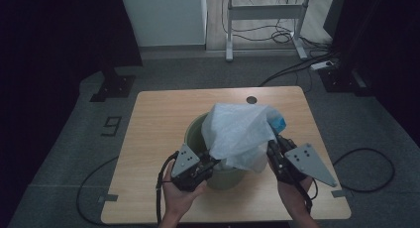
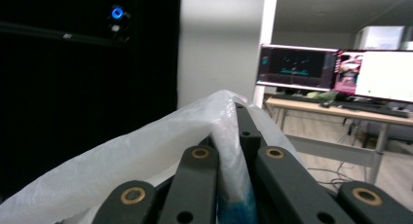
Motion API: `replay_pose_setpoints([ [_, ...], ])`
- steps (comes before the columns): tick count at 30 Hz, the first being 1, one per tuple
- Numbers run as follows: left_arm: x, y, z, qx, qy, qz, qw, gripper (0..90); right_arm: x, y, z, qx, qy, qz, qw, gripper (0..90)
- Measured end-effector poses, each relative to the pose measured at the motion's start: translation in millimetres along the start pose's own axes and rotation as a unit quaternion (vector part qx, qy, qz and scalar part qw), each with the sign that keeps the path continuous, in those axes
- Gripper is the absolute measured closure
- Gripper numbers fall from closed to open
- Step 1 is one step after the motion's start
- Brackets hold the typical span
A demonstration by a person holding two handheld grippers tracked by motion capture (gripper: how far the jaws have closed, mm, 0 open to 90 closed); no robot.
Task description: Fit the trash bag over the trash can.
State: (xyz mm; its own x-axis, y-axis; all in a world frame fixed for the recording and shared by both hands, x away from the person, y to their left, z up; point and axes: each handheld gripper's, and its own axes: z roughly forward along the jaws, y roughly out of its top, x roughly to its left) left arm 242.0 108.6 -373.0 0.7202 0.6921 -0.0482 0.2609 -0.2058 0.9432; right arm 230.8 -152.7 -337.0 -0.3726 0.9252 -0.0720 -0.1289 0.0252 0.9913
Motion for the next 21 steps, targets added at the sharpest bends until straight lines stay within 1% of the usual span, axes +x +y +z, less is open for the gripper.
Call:
replay_pose_setpoints([
  [1,0.3,0.5,-4.1,-0.001,-0.004,0.003,1.0,58.0,1.4,-3.6,0.8,0.004,0.006,0.0,1.0,88.0],
  [4,1.7,2.9,-17.5,-0.013,-0.008,0.004,0.9999,43.7,0.7,-13.0,3.4,0.018,0.012,0.003,0.9998,87.8],
  [6,2.5,4.7,-24.5,-0.016,-0.016,0.004,0.9997,37.3,-2.2,-17.4,6.1,0.029,0.012,0.011,0.9994,87.6],
  [8,3.0,5.5,-29.8,-0.018,-0.027,0.004,0.9995,32.5,-4.9,-20.1,8.7,0.035,0.007,0.014,0.9993,87.5],
  [11,3.3,5.6,-34.6,-0.021,-0.037,0.001,0.9991,28.8,-8.5,-21.3,11.2,0.038,0.0,0.013,0.9992,87.5],
  [13,4.2,7.7,-35.6,-0.023,-0.037,-0.001,0.9991,28.4,-9.9,-21.1,11.3,0.037,0.0,0.014,0.9992,87.5],
  [15,5.6,10.5,-34.8,-0.025,-0.032,0.0,0.9992,28.5,-9.0,-21.3,10.6,0.035,0.004,0.011,0.9993,87.4],
  [17,7.5,14.4,-32.4,-0.024,-0.023,0.003,0.9995,28.9,-7.3,-22.2,9.5,0.033,0.007,0.006,0.9994,87.1],
  [19,10.5,18.5,-28.5,-0.019,-0.012,-0.001,0.9997,30.4,-6.6,-23.2,8.7,0.033,0.009,0.004,0.9994,87.0],
  [21,13.6,22.9,-23.6,-0.013,-0.007,-0.004,0.9999,31.2,-6.0,-24.1,8.4,0.033,0.011,0.003,0.9994,87.0],
])
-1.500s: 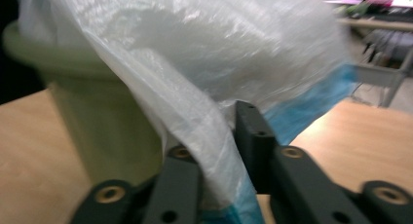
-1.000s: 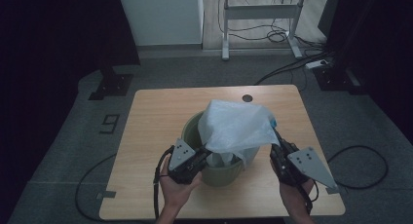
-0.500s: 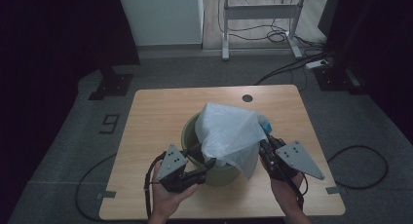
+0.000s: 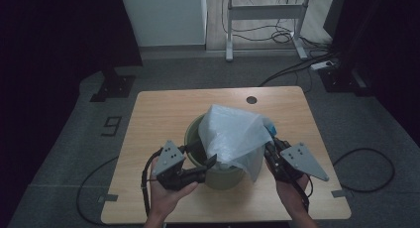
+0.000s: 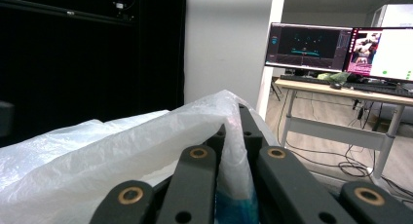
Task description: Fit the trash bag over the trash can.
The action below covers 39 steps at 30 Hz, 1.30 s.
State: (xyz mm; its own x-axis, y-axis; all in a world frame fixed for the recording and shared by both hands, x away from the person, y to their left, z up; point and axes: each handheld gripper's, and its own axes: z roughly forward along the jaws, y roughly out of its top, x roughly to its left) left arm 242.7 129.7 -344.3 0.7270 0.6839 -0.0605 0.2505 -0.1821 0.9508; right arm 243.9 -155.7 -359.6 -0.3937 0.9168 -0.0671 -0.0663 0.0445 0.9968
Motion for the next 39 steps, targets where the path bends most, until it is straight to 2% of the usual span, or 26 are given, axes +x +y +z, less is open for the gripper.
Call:
replay_pose_setpoints([
  [8,10.9,11.3,19.2,0.018,0.014,-0.017,0.9996,33.8,6.5,-3.9,-0.6,-0.001,0.01,-0.012,0.9999,87.0],
  [13,11.5,9.6,29.8,0.037,0.021,-0.024,0.9988,38.3,13.9,-6.5,-1.5,-0.002,0.02,-0.019,0.9996,87.0],
  [15,10.7,7.4,31.8,0.038,0.022,-0.022,0.9988,44.2,16.8,-7.0,-2.1,-0.002,0.024,-0.023,0.9994,87.0],
  [22,13.3,1.3,36.7,0.059,0.004,-0.022,0.998,75.8,21.6,-8.4,-5.6,-0.008,0.034,-0.031,0.9989,86.3],
  [26,16.2,-1.4,33.5,0.043,0.002,-0.025,0.9988,86.2,22.8,-11.8,-9.4,-0.005,0.042,-0.032,0.9986,85.4],
  [35,25.3,-7.1,19.4,-0.01,0.013,-0.051,0.9985,89.1,19.7,-32.6,-23.3,0.018,0.063,-0.011,0.9978,78.2],
  [39,30.9,-11.9,14.2,-0.021,0.01,-0.067,0.9975,89.2,20.3,-39.6,-30.4,0.027,0.084,0.002,0.9961,66.1],
])
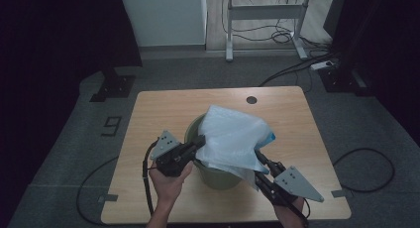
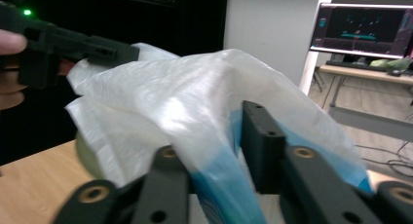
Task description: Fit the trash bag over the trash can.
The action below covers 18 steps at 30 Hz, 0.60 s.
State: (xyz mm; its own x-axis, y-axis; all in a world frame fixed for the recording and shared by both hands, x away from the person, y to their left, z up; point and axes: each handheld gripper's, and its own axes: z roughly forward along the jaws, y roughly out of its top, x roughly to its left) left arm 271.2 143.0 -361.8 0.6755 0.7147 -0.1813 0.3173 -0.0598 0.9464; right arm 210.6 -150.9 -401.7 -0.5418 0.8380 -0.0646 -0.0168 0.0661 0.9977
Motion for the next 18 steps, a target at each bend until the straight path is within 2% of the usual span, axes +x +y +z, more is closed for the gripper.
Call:
replay_pose_setpoints([
  [3,5.5,-4.0,-4.0,-0.006,-0.001,-0.012,0.9999,89.2,2.9,-3.1,-8.3,-0.002,0.008,0.007,0.9999,57.0],
  [8,13.7,-10.0,-9.4,-0.01,0.003,-0.025,0.9996,89.0,4.2,-5.6,-21.1,0.0,0.01,0.015,0.9998,49.1],
  [13,20.0,-14.9,-15.0,-0.015,0.009,-0.035,0.9992,88.9,2.8,-9.7,-29.6,0.007,0.012,0.018,0.9997,45.6],
  [18,27.6,-19.4,-19.1,-0.023,0.009,-0.052,0.9984,88.8,-2.1,-18.8,-28.3,0.025,0.005,0.026,0.9994,44.5],
])
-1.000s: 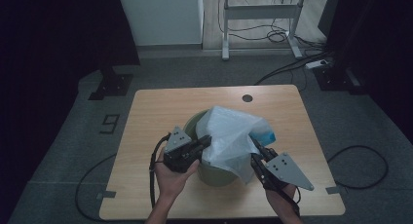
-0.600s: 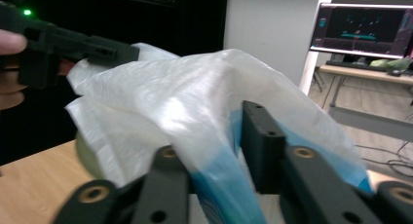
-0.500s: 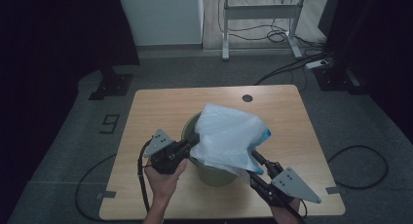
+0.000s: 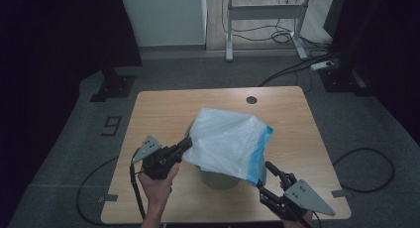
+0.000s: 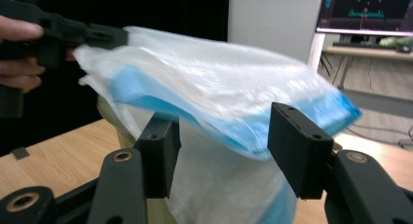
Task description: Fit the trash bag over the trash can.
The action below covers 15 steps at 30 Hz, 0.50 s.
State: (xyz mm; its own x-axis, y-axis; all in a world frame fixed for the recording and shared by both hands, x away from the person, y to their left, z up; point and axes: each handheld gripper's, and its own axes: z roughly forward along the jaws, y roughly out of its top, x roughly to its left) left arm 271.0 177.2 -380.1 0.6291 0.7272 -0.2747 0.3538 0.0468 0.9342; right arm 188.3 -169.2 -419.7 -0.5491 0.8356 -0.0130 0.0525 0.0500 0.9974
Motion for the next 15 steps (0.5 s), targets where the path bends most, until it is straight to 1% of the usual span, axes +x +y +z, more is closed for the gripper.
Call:
replay_pose_setpoints([
  [9,10.2,-3.3,-6.9,-0.007,0.002,-0.017,0.9998,88.5,-9.8,-15.2,15.9,0.029,-0.013,0.02,0.9993,43.6],
  [15,14.6,-5.4,-10.7,-0.008,0.005,-0.02,0.9998,88.2,-13.8,-17.5,21.1,0.032,-0.011,0.039,0.9987,44.1],
])
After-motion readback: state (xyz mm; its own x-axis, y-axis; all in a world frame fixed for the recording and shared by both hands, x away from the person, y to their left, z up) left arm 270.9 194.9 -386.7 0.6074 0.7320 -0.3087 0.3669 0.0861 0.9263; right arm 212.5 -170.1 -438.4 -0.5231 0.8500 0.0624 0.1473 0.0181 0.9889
